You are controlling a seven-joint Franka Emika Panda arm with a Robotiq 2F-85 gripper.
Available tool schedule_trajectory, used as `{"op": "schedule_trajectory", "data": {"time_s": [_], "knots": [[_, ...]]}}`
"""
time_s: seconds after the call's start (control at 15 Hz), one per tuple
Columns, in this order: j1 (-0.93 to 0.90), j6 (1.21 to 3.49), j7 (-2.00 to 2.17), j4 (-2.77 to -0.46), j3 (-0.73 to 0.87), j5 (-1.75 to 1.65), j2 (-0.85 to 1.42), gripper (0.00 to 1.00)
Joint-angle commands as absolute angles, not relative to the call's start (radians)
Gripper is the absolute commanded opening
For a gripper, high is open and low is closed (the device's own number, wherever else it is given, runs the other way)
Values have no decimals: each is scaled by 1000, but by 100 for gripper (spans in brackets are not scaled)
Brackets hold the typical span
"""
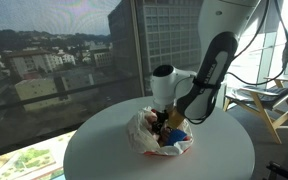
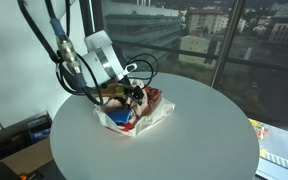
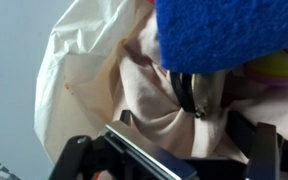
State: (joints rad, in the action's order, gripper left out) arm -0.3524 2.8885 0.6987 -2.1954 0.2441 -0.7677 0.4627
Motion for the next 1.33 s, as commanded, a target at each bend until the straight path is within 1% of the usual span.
{"op": "schedule_trajectory", "data": {"time_s": [0.0, 0.07, 0.2, 0.4, 0.53, 0.6, 0.93, 1.27], "knots": [[-361, 2969, 703, -2233, 267, -832, 476, 69], [-376, 2979, 720, -2237, 288, -865, 480, 59], [-394, 3009, 741, -2246, 320, -923, 479, 45], [-442, 3029, 824, -2240, 389, -1000, 482, 20], [-475, 3013, 903, -2237, 429, -1024, 482, 11], [-471, 2999, 911, -2251, 424, -1003, 471, 16], [-466, 2938, 958, -2300, 413, -955, 392, 15], [-482, 2779, 982, -2311, 405, -930, 247, 14]]}}
